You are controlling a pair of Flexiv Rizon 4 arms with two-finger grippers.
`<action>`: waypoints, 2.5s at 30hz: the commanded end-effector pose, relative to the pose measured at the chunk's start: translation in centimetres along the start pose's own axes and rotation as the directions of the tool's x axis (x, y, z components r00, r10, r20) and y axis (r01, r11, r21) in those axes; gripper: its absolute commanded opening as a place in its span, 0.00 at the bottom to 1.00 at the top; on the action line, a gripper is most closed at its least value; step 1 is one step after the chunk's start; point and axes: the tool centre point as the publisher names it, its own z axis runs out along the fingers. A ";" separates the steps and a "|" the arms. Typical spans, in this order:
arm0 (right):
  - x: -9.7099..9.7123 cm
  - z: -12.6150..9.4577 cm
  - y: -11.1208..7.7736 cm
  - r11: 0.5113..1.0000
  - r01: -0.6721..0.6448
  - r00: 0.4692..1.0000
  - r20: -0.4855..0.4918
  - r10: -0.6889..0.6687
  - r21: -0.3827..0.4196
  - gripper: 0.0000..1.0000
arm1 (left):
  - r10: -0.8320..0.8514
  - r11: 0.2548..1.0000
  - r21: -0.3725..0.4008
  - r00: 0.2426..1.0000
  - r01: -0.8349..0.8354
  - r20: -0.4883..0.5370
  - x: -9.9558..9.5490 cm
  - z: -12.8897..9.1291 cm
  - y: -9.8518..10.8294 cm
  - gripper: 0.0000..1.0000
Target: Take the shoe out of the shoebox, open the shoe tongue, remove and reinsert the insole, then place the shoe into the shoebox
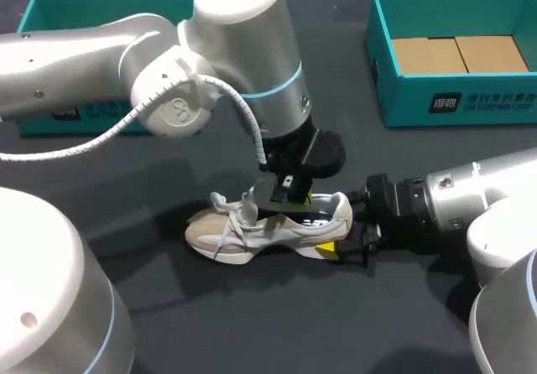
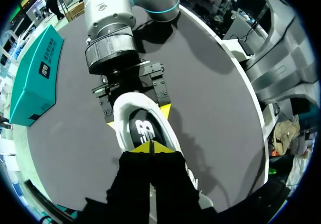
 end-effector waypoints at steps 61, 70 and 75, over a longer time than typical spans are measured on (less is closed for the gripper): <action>0.0 0.4 -0.1 1.000 -0.001 1.000 0.001 0.001 0.003 0.00 | -0.126 0.969 -0.202 0.987 0.144 0.100 0.5 9.6 4.9 0.38; 0.0 0.4 -0.1 1.000 -0.001 1.000 0.001 0.001 0.003 0.00 | -0.171 0.951 -0.233 0.975 0.201 0.143 -1.1 10.3 6.0 0.00; 0.0 0.4 -0.1 1.000 -0.001 1.000 0.001 0.001 0.003 0.00 | -0.213 0.956 -0.173 0.966 0.236 0.145 -1.1 9.1 6.5 0.00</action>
